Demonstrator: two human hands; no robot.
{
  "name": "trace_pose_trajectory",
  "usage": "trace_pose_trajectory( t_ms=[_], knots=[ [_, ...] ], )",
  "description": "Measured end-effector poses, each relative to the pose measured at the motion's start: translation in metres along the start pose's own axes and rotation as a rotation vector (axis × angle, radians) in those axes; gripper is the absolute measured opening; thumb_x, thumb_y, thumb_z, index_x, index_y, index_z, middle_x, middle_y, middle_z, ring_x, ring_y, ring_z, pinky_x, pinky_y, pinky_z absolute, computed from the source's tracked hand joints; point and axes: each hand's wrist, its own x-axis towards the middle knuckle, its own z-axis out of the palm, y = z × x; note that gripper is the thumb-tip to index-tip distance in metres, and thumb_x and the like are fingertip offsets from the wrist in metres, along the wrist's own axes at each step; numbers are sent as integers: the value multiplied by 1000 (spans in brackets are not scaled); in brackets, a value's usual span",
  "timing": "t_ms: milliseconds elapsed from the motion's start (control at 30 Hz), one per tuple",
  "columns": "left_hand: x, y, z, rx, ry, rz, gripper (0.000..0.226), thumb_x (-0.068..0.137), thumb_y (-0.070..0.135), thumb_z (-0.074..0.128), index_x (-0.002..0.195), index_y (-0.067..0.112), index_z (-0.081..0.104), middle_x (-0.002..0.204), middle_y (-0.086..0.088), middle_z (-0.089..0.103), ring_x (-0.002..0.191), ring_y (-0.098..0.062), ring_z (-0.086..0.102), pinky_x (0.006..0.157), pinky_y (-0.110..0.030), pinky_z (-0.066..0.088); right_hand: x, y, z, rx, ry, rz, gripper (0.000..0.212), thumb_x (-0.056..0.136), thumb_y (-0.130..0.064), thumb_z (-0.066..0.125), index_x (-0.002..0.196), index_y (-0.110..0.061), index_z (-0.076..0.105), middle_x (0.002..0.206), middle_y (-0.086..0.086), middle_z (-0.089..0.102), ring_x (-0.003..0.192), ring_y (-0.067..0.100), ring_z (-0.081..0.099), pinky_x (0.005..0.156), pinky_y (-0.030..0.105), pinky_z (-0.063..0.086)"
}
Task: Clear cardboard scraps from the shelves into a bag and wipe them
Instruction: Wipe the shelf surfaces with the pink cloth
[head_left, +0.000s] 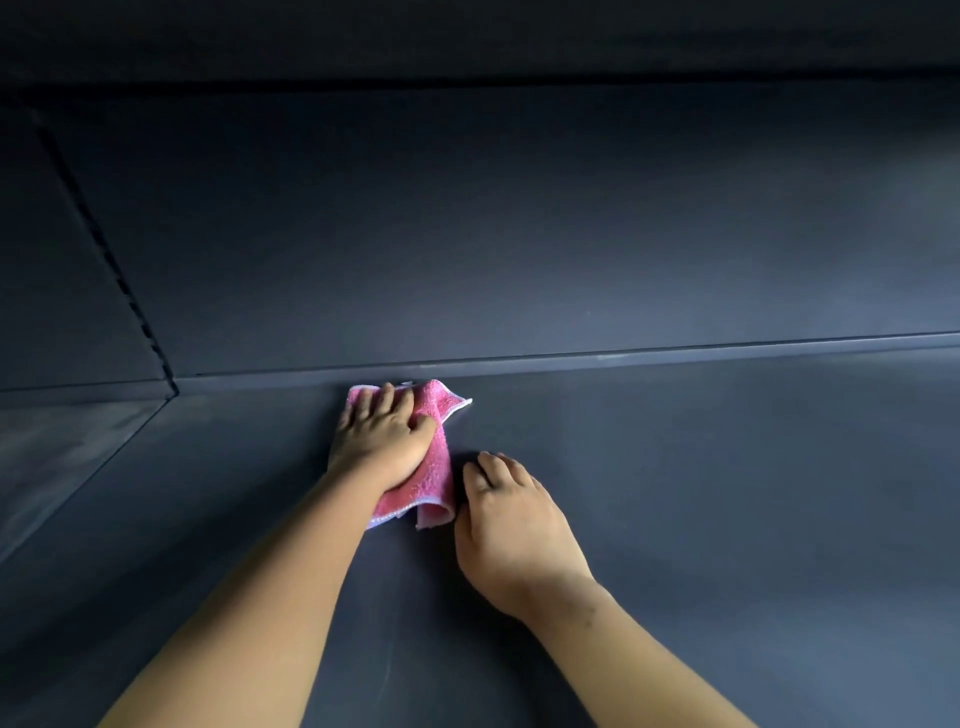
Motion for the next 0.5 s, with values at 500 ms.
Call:
trace_pose_trajectory(
  t_ms=[500],
  knots=[
    [-50,-40,-10,65,-16,53,54,99,36,16,150,21,5,160,-2,-1,147,-22,-3,120,-34,-5,0,0,1,-12,35,48,43,96,-25,32,136,-11,40,145,2,36,135,20,28,108,24,22]
  ],
)
